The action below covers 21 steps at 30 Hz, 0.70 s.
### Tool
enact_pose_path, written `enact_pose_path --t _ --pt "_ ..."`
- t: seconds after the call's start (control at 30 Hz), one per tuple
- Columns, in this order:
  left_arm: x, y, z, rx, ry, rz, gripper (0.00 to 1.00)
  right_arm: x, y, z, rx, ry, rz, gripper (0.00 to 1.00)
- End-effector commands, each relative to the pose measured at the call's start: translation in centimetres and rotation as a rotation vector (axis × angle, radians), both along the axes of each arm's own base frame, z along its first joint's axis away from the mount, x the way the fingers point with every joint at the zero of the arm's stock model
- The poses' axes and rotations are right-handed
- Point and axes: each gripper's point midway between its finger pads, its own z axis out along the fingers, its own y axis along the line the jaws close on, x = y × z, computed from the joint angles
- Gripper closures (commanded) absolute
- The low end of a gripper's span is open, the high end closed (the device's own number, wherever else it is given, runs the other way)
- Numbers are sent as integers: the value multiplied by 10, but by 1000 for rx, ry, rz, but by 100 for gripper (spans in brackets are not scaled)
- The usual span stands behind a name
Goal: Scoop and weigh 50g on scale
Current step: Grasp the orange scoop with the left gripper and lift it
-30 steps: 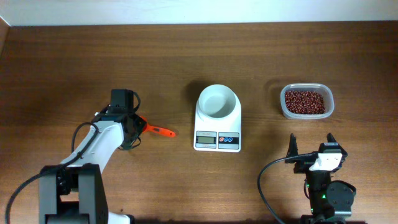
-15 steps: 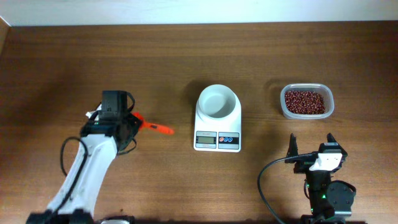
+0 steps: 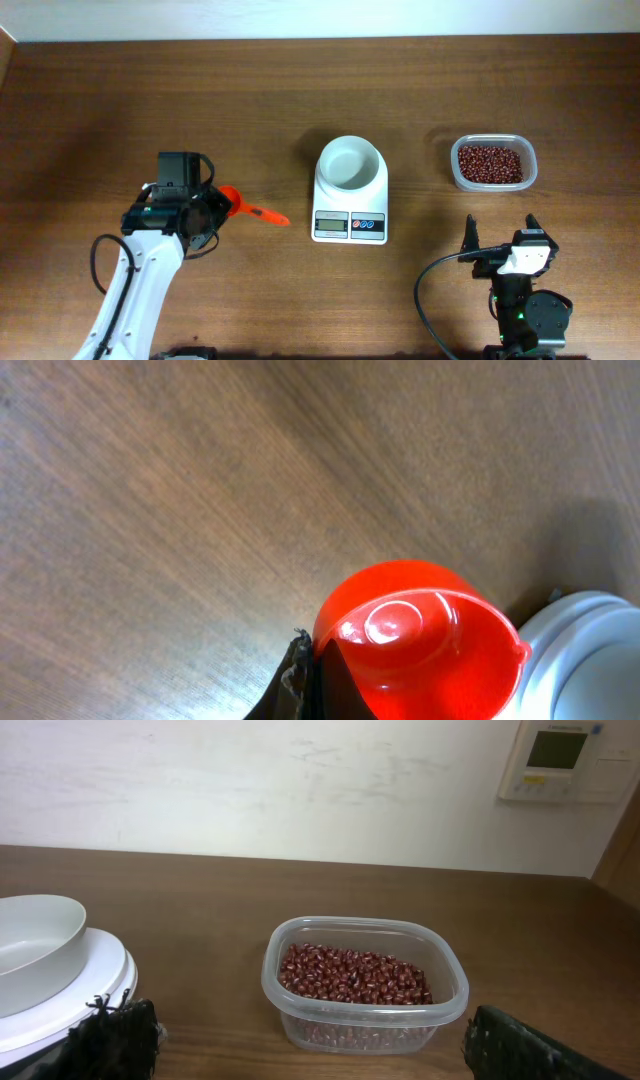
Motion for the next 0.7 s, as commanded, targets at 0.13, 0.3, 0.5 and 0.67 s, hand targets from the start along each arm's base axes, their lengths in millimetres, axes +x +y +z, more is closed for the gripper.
enact_pose_path --t 0.13,0.3,0.5,0.67 --pt "-12 0 28 -4 -55 -14 100 0 -3 -2 3 1 -15 1" --pt "-13 -1 40 -7 -98 -16 100 0 -3 -2 3 1 -15 1" --pt "-13 -9 41 -50 -103 -30 100 0 -3 -2 3 1 -15 1" --pt "-18 -9 39 -86 -74 50 100 0 -3 -2 3 1 -15 1"
